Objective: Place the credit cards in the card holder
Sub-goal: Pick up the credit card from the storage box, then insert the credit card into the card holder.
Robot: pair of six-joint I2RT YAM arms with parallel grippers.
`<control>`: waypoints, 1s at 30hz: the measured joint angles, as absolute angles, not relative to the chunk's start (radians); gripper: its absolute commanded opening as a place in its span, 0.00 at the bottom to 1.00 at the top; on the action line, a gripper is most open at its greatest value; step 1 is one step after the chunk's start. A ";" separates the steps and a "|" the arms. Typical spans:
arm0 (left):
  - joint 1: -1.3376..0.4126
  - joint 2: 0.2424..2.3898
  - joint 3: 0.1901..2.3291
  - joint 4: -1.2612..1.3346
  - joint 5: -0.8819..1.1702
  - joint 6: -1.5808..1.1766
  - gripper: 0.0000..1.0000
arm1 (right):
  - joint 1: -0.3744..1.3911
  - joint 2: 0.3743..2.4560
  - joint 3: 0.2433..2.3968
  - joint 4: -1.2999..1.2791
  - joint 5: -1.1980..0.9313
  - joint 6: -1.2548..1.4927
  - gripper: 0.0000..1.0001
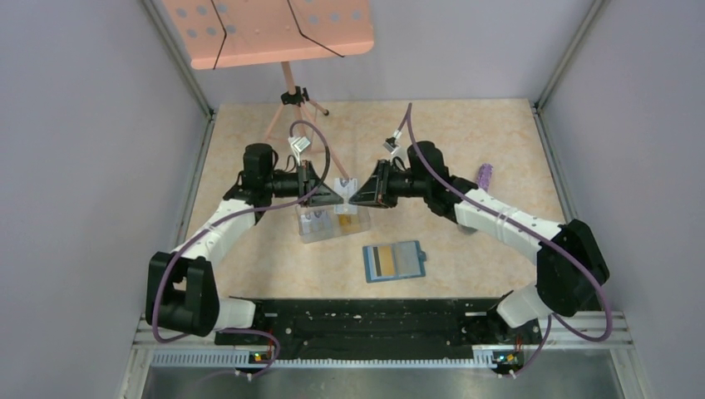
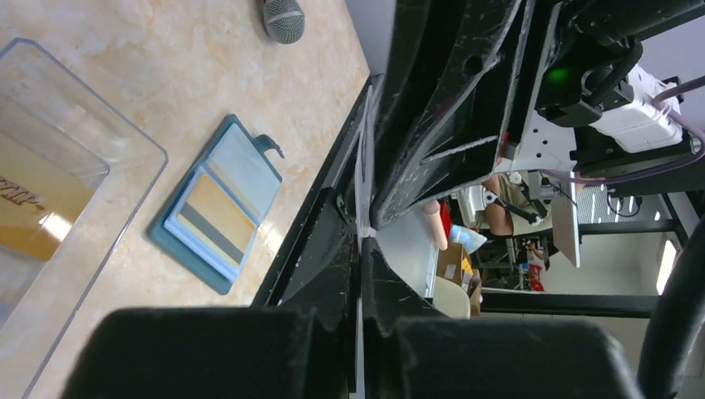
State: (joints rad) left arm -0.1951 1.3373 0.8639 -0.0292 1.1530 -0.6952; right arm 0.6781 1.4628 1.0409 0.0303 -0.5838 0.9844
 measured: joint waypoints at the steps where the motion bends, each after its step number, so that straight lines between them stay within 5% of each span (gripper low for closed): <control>1: -0.195 1.338 0.861 -0.006 1.165 -0.710 0.00 | 0.675 1.467 1.041 0.019 -0.577 0.985 0.35; 4: -0.205 1.338 0.843 0.046 1.166 -0.737 0.00 | 0.674 1.470 1.041 0.002 -0.564 0.981 0.59; 8: -0.207 1.340 0.816 0.081 1.164 -0.765 0.00 | 0.669 1.450 1.039 -0.011 -0.532 0.971 0.72; 23: -0.207 1.339 0.757 0.276 1.216 -0.884 0.00 | 0.528 1.250 0.897 -0.138 -0.483 0.914 0.76; 30: -0.270 1.334 0.767 0.066 1.139 -0.750 0.00 | 0.516 1.242 0.896 -0.415 -0.344 0.773 0.74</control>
State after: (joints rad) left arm -0.2695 1.3338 0.7666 0.0658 1.1389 -0.7498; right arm 0.5159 1.2423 0.8963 -0.4149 -0.3439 0.7731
